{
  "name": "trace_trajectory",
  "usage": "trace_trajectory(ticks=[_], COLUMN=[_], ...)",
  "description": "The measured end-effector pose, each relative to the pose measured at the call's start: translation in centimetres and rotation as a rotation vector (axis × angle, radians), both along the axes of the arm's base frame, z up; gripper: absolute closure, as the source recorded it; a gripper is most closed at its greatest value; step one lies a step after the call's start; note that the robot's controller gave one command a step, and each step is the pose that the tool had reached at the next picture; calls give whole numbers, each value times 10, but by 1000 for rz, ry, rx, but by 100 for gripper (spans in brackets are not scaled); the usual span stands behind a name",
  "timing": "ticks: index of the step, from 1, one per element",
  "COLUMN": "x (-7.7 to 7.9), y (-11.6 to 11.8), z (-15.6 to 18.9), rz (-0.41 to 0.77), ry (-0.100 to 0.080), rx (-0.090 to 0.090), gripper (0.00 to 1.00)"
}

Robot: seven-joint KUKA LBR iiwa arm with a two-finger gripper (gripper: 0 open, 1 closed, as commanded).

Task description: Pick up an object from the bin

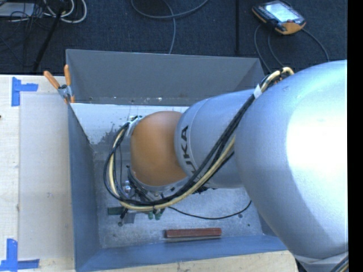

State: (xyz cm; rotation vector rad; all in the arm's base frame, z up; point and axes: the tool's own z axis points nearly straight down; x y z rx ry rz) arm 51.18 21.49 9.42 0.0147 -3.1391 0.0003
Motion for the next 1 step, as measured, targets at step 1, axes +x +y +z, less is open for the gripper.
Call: trace_trajectory(ticks=[1], x=[0], y=[0], z=[9], rz=[-1], ry=[-1], rx=[0], gripper=[100])
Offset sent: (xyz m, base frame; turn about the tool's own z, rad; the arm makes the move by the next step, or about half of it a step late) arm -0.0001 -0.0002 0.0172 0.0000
